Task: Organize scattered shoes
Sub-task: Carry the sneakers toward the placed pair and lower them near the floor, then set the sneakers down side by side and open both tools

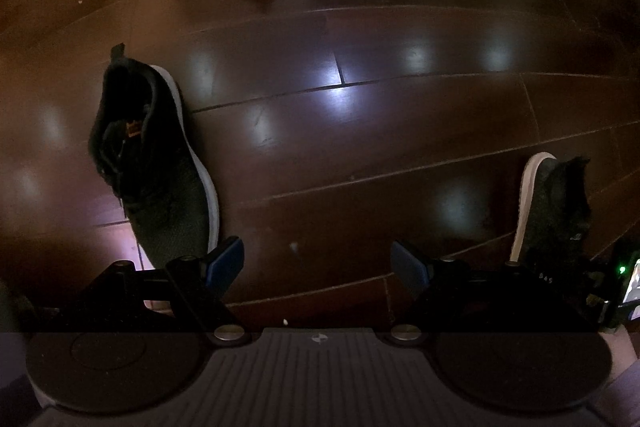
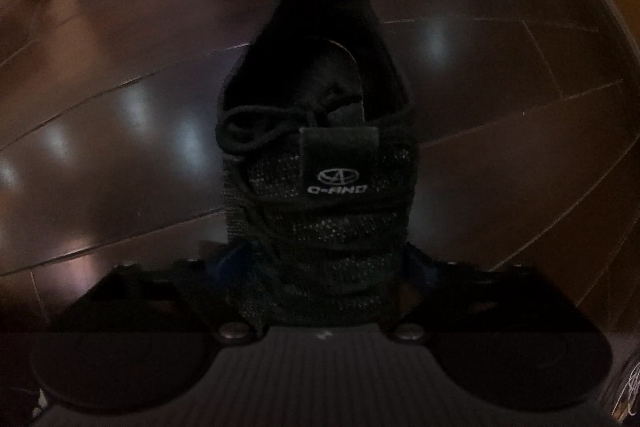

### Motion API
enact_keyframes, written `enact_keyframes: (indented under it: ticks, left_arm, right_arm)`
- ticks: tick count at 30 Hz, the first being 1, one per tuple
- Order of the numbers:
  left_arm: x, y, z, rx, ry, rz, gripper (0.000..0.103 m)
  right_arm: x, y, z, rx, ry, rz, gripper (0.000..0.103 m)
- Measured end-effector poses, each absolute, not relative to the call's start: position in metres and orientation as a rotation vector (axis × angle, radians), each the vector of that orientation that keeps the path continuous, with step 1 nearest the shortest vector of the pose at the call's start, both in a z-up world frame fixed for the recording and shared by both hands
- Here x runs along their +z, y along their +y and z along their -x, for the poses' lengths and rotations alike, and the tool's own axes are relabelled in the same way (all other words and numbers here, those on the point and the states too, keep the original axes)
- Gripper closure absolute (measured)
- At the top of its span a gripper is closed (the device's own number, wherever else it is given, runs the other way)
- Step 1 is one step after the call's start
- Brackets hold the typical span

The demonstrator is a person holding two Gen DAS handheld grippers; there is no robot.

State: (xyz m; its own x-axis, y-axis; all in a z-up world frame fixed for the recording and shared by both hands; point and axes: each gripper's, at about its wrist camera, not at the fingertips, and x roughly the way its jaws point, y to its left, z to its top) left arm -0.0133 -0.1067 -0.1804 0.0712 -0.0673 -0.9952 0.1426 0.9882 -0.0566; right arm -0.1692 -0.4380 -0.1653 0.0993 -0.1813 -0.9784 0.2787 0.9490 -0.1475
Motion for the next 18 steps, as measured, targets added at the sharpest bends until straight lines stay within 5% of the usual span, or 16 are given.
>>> enact_keyframes:
  ticks: [18]
  left_arm:
    - [-0.192,-0.046,-0.01,-0.007,1.489,-0.006,0.018]
  right_arm:
    - [-0.114,-0.356,0.105,-0.124,1.337,-0.15,0.041]
